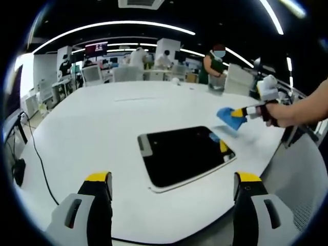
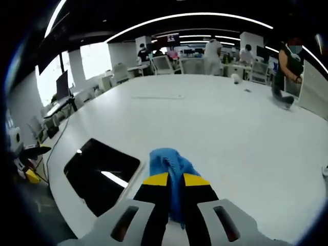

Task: Wipe the mirror surface with the cleaning cloth until all visible marks leave the cleaned area.

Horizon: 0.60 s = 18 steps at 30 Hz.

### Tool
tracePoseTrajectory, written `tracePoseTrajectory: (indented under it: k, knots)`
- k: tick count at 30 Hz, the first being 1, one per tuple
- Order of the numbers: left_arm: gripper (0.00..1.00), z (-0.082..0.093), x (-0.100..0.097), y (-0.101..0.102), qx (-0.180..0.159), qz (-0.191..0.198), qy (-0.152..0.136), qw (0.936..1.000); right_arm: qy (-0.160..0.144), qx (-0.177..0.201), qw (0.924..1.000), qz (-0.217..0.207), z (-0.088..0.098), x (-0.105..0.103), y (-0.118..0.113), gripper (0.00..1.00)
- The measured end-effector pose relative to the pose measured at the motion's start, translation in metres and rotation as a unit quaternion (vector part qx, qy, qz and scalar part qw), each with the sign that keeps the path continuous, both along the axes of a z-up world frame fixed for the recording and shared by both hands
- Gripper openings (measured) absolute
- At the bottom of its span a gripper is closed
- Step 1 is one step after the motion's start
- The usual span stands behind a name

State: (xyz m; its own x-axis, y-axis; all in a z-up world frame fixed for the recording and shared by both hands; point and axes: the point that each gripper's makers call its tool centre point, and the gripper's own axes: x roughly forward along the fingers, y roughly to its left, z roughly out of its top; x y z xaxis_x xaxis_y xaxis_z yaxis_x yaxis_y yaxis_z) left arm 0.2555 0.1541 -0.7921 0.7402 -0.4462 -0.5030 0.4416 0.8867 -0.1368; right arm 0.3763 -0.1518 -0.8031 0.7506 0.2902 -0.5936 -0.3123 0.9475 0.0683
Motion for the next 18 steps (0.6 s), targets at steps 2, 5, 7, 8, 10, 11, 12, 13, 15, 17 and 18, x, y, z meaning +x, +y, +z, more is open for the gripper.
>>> tracePoseTrajectory:
  k: [2, 5, 7, 8, 10, 11, 12, 13, 15, 17, 18]
  knots:
    - [0.99, 0.0, 0.0, 0.0, -0.001, 0.0, 0.001, 1.0, 0.002, -0.002, 1.0, 0.001, -0.002, 0.0, 0.002, 0.04]
    - [0.99, 0.0, 0.0, 0.0, -0.003, 0.001, 0.0, 1.0, 0.005, -0.003, 1.0, 0.003, -0.005, 0.001, 0.006, 0.04]
    - [0.99, 0.0, 0.0, 0.0, -0.003, 0.001, 0.0, 1.0, 0.006, -0.004, 1.0, 0.004, -0.006, 0.001, 0.009, 0.04]
    - [0.99, 0.0, 0.0, -0.001, -0.004, 0.001, 0.0, 1.0, 0.007, -0.004, 1.0, 0.005, -0.006, 0.002, 0.011, 0.04]
    - [0.99, 0.0, 0.0, -0.001, -0.004, 0.0, 0.0, 1.0, 0.008, -0.004, 0.9999, 0.007, -0.007, 0.002, 0.015, 0.04]
    - [0.99, 0.0, 0.0, -0.001, -0.004, 0.0, 0.0, 1.0, 0.01, -0.004, 0.9999, 0.008, -0.008, 0.003, 0.018, 0.04]
    - [0.99, 0.0, 0.0, -0.001, -0.004, 0.0, 0.0, 1.0, 0.01, -0.003, 0.9999, 0.009, -0.008, 0.003, 0.019, 0.04]
    - [0.99, 0.0, 0.0, -0.001, -0.003, -0.001, 0.0, 1.0, 0.01, -0.003, 0.9999, 0.01, -0.009, 0.004, 0.022, 0.04]
    - [0.99, 0.0, 0.0, -0.001, -0.002, -0.001, 0.001, 1.0, 0.011, -0.002, 0.9998, 0.013, -0.01, 0.006, 0.028, 0.04]
    - [0.99, -0.001, 0.0, -0.001, -0.001, -0.001, 0.001, 1.0, 0.013, -0.001, 0.9998, 0.016, -0.011, 0.007, 0.033, 0.04]
    - [0.99, -0.001, 0.0, 0.0, 0.0, 0.0, 0.001, 1.0, 0.014, -0.001, 0.9998, 0.017, -0.012, 0.008, 0.036, 0.04]
